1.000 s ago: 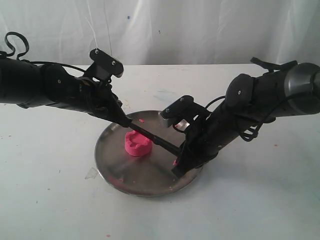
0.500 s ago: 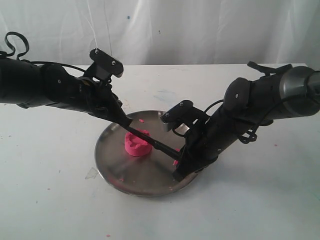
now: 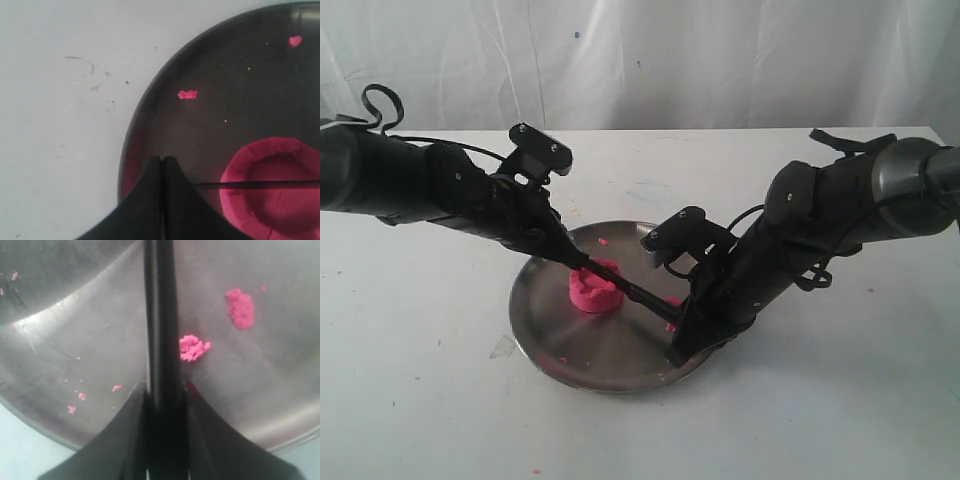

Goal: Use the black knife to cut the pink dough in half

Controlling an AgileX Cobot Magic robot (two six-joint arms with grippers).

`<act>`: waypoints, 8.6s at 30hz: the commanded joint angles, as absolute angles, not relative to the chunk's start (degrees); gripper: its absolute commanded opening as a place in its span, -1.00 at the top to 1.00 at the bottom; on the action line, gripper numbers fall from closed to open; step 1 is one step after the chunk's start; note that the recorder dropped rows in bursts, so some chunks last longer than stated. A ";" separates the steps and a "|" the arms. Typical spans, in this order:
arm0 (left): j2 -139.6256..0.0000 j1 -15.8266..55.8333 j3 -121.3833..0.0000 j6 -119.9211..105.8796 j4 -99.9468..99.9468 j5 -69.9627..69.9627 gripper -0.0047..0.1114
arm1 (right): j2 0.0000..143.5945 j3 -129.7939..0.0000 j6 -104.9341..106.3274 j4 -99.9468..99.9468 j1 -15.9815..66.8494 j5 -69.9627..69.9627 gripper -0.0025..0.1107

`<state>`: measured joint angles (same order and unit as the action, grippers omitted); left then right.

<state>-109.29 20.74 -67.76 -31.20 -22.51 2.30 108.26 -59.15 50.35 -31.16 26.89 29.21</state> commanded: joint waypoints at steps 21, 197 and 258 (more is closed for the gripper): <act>-114.71 19.47 -76.77 -30.15 -22.85 -10.75 0.92 | 108.18 -59.26 49.06 -31.42 26.93 29.31 0.96; -118.81 19.58 -81.47 -26.98 -25.37 -14.81 0.92 | 108.76 -59.36 48.63 -31.52 26.93 27.16 0.96; -120.45 19.58 -81.36 -29.99 -26.27 -14.60 0.92 | 111.40 -59.47 50.89 -37.47 27.43 28.56 0.96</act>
